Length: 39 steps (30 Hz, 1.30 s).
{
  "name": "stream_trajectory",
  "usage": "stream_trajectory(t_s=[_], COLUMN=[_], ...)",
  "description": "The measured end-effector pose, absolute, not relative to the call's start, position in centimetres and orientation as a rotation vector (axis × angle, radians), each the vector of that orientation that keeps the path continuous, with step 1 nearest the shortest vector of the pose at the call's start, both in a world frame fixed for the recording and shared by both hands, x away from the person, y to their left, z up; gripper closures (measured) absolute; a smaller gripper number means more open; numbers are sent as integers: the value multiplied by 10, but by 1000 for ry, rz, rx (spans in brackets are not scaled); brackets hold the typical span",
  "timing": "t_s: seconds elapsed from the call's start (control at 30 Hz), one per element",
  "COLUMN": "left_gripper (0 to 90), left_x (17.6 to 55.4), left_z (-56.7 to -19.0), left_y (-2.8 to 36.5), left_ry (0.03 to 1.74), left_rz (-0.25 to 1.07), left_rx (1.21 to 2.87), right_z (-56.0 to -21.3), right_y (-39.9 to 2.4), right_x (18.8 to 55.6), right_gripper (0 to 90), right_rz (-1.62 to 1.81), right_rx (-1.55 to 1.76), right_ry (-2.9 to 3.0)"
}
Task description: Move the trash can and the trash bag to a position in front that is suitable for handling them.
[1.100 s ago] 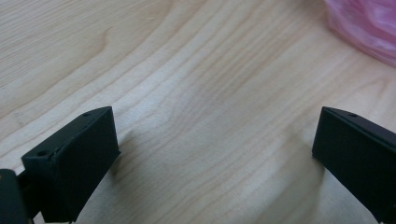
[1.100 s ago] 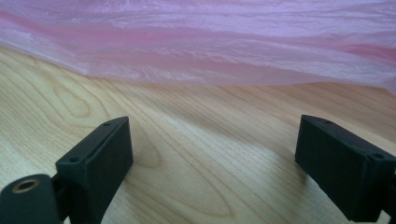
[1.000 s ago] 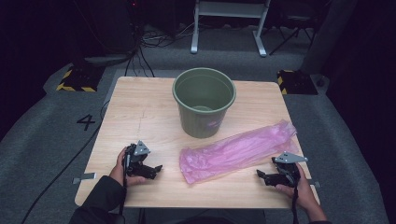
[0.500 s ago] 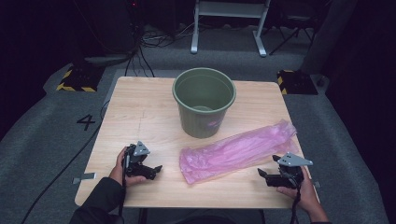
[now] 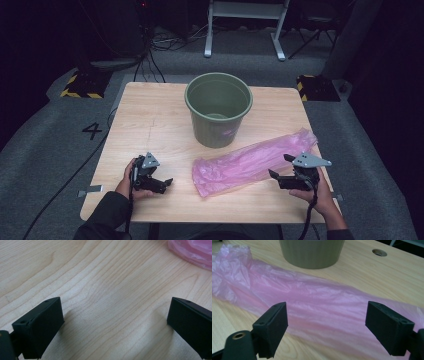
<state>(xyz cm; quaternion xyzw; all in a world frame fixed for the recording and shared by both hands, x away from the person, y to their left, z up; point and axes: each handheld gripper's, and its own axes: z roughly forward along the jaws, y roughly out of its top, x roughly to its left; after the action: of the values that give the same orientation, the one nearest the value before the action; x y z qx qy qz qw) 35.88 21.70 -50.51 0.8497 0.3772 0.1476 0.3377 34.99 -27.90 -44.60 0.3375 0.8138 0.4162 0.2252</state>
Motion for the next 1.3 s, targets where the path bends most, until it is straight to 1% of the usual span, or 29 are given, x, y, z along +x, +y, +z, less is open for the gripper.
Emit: stream_trajectory(t_s=[0.23,0.33,0.37,0.4,0.77,1.3], left_gripper=[5,5,5,5,5,5], left_x=[357,357,357,357,355,354], left_z=[-505,-505,-505,-505,-505,-505], left_y=[218,218,218,218,219,220], left_ry=[978,976,976,976,982,981], left_rz=[382,381,381,380,379,381], left_rx=[2212,2213,2213,2216,2213,2213], right_z=[-432,-416,-416,-406,-371,-347], right_y=[-266,-256,-256,-250,-227,-202], right_x=[368,379,379,384,405,420], right_gripper=[195,191,191,196,190,199], right_rz=[1171,1205,1205,1207,1288,1243], right_rx=[881,845,845,818,730,666], right_ry=[2249,2249,2249,2240,2226,2225])
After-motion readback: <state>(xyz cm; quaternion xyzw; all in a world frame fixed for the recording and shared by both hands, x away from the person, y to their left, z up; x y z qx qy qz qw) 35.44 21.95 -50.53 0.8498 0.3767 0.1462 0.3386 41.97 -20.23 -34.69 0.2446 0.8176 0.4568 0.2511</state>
